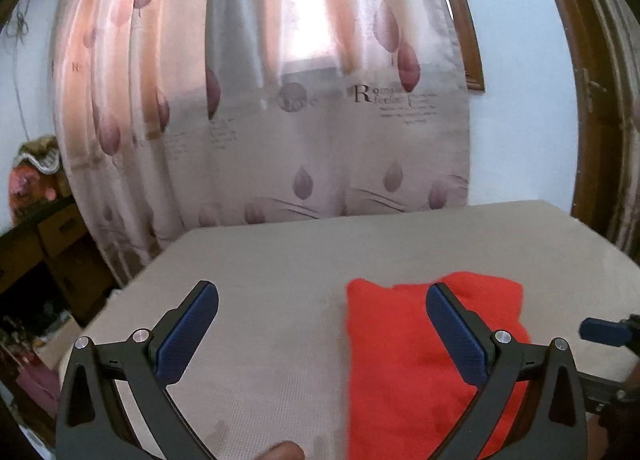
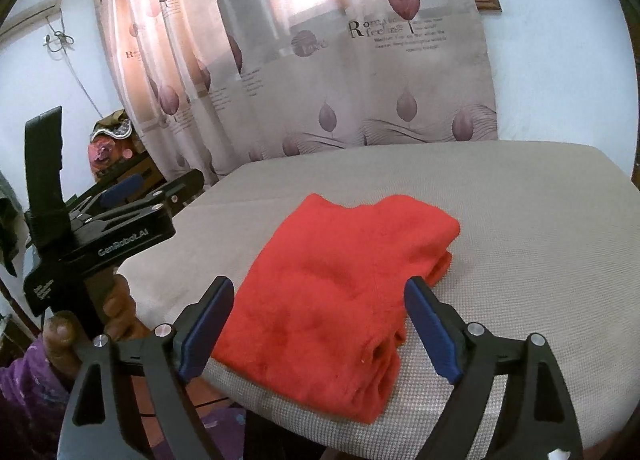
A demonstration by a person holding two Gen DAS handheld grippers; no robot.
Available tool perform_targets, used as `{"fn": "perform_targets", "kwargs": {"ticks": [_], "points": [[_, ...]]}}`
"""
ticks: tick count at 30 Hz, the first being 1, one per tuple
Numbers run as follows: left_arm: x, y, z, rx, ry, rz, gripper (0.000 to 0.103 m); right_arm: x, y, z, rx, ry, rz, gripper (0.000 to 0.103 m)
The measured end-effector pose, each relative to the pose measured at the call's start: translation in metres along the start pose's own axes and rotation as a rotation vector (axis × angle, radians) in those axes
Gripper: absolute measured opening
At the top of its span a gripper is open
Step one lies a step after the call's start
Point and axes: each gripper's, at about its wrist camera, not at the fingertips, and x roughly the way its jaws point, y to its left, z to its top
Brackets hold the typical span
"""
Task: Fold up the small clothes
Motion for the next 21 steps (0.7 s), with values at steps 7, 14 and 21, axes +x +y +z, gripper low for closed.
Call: {"fn": "perform_targets", "kwargs": {"ticks": [7, 14, 21], "points": [[0.005, -0.005, -0.003, -0.030, 0.039, -0.061, 0.103, -0.002, -0.005, -0.001, 0.024, -0.002, -0.024, 0.087], [0.012, -0.015, -0.012, -0.008, 0.075, -0.076, 0.103, 0.005, -0.005, -0.010, 0.024, 0.015, -0.069, 0.088], [0.022, -0.019, -0.020, -0.005, 0.112, -0.090, 0.103, 0.011, -0.007, -0.013, 0.030, 0.036, -0.070, 0.089]]}}
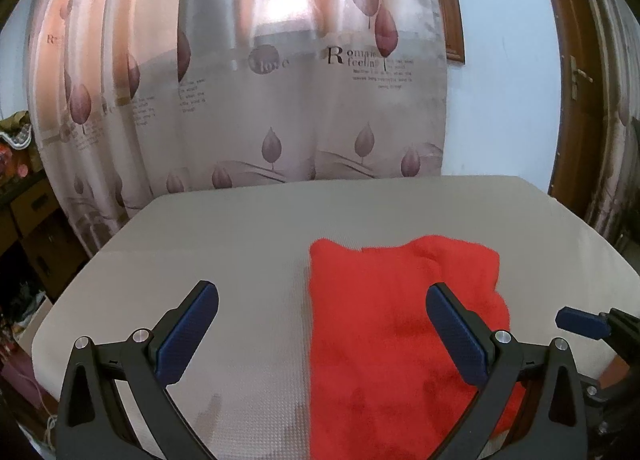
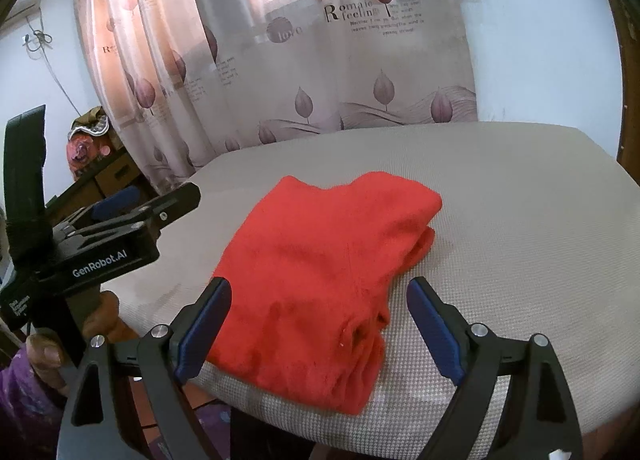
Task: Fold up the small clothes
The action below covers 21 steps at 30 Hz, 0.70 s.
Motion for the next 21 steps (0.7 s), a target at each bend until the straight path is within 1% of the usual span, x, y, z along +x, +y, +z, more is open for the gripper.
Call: {"fn": "perform_targets", "kwargs": {"ticks": [6, 10, 12, 15, 17, 19, 21], "points": [[0.009, -0.002, -0.006, 0.004, 0.035, -0.024, 0.103, 0.005, -0.001, -0.002, 0.007, 0.018, 0.002, 0.091], [0.018, -0.006, -0.009, 0.017, 0.080, -0.074, 0.103, 0.009, -0.003, -0.004, 0.013, 0.031, 0.007, 0.091], [0.020, -0.008, -0.010, 0.026, 0.090, -0.087, 0.103, 0.011, -0.003, -0.004, 0.016, 0.037, 0.009, 0.092], [0.019, -0.013, -0.012, 0.042, 0.059, -0.038, 0.103, 0.012, -0.004, -0.002, 0.016, 0.040, 0.008, 0.092], [0.018, -0.014, -0.012, 0.042, 0.038, -0.033, 0.103, 0.012, -0.004, -0.003, 0.018, 0.039, 0.006, 0.092], [0.017, -0.014, -0.010, 0.040, 0.014, -0.010, 0.103, 0.012, -0.003, -0.003, 0.018, 0.039, 0.004, 0.093], [0.019, -0.012, -0.008, 0.023, 0.025, -0.017, 0.103, 0.012, -0.003, -0.003, 0.014, 0.035, -0.002, 0.093]]}}
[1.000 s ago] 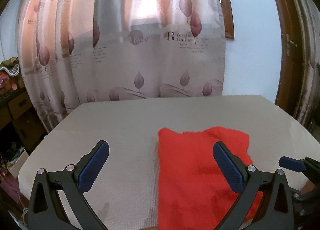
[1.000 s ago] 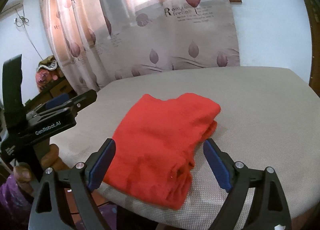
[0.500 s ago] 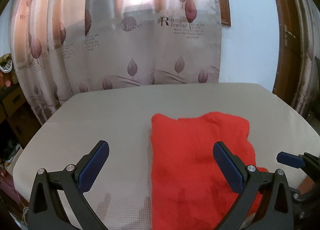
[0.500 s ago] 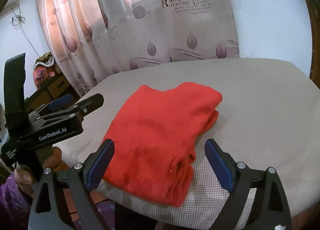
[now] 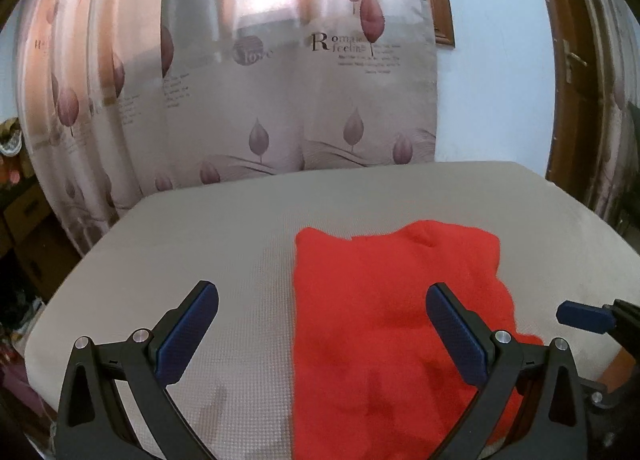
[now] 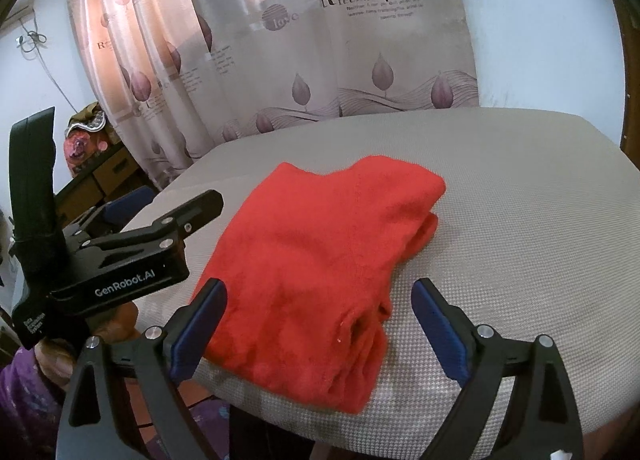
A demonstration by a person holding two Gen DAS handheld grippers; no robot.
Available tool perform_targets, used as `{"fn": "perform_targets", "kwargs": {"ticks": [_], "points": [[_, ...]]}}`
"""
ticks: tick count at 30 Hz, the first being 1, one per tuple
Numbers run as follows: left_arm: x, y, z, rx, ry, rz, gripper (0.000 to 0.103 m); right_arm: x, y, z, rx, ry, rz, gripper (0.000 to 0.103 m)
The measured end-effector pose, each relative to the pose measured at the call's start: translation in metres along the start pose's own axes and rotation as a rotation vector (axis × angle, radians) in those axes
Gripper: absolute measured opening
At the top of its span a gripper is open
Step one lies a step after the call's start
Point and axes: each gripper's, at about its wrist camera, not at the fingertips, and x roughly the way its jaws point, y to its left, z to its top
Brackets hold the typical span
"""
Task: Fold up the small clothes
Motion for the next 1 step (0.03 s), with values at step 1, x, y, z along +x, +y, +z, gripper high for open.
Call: {"fn": "perform_targets", "kwargs": {"ticks": [1], "points": [[0.0016, 0.0013, 0.0011, -0.009, 0.013, 0.000, 0.103, -0.0002, 0.0000, 0.0003, -0.001, -0.003, -0.006, 0.093]]}}
